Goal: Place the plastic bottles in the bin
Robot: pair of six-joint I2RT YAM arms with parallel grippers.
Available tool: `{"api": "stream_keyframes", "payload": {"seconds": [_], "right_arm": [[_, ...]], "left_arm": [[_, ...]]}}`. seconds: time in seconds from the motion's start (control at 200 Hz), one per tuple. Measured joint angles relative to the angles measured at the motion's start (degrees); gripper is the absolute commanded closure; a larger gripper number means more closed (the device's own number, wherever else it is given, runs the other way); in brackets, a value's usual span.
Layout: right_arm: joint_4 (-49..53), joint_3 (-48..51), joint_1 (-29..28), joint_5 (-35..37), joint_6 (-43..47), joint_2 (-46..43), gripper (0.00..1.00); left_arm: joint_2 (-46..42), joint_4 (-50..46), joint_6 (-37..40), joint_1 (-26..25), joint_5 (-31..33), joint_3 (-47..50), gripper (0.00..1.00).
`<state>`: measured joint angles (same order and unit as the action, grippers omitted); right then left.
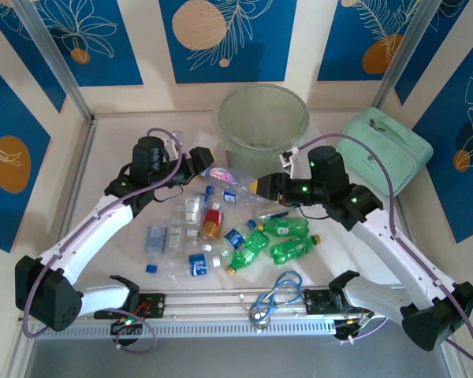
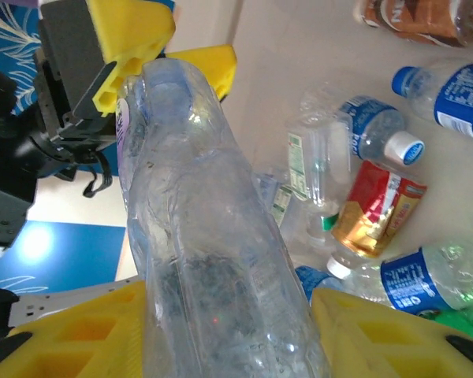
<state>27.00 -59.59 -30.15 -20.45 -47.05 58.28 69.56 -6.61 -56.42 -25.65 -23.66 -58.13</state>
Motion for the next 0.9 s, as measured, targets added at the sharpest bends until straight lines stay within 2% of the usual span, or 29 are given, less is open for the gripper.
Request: {"api": "stream_keyframes", "payload": {"seconds": [0.28,0.425,0.535,0.64,0.69,0.9], "right_arm": [[-3.7,0.1,1.0,-2.1,-2.5,0.0,0.52],[-5.4,0.6,1.1,-2.1,-3.4,0.0,0.52],[-6.7,1.3,1.2,-2.1,-4.1,0.0,0.52],[-7.6,1.6,1.2,-2.1,-4.7,0.4,0.52],[-8.2,1.6,1.1,-2.1,-4.9,0.7,0.52],[-9.7,1.6,0.3,-1.2,-5.5,2.1,0.52]], "left_arm": [[-0.6,11.2,-11.2,1.2,-2.8,3.5,0.48],[-0.6,14.7,-14.8,1.2,-3.2,4.3,0.54],[-0.6,16.3,-16.5,1.2,-3.2,4.8,0.55],[-0.6,17.1,-17.3,1.3,-3.2,5.5,0.46],[-0.6,17.3,-18.1,1.3,-3.1,5.8,0.46],[-0.6,18.1,-19.3,1.6,-2.7,6.1,0.57]]}}
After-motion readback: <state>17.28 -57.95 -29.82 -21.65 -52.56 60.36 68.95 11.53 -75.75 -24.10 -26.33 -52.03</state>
